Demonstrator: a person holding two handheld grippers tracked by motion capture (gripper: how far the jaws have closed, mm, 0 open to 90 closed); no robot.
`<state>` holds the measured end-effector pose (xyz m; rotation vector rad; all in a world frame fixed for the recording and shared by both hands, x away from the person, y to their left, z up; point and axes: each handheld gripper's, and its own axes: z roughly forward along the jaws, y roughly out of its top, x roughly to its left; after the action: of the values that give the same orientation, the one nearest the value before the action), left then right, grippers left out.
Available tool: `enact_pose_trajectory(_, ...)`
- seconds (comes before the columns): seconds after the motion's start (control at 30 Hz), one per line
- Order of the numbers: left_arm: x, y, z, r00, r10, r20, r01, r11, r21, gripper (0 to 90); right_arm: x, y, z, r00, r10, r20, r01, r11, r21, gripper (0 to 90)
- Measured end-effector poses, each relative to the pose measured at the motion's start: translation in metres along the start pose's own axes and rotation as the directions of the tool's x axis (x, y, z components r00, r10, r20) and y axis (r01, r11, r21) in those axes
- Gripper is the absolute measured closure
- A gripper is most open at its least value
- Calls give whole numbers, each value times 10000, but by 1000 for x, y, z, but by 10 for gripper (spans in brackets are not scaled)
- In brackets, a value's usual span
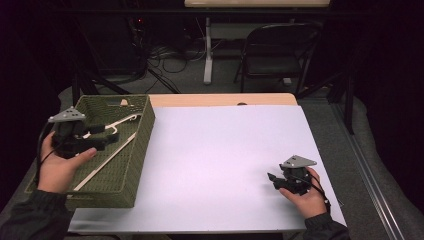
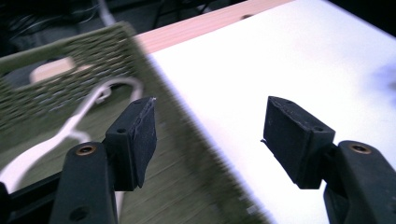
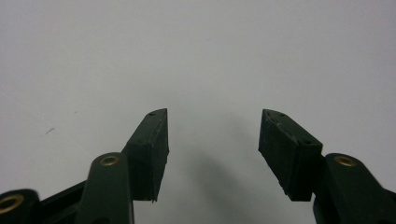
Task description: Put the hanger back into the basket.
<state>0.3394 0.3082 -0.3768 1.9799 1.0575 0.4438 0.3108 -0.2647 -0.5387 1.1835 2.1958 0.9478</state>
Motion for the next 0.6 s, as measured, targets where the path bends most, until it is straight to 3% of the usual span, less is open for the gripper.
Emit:
enact_pose_trajectory(0.17,-32,-2,15,9972,365,660,-327,9978,-573,347,1,0,-1,9999,-114,-51,113,9999,-75,421)
enact_pose_trajectory(0.33,-57,-16,33,9915,374,1247,-248,9945,-1017,348,1,0,0,9998,-181,-55,180,9998,-84,421)
enact_pose_trajectory(0.6,-94,-48,63,9831,716,1686,-604,9957,-706,354,2,0,0,9997,-229,-81,227,9996,-179,421)
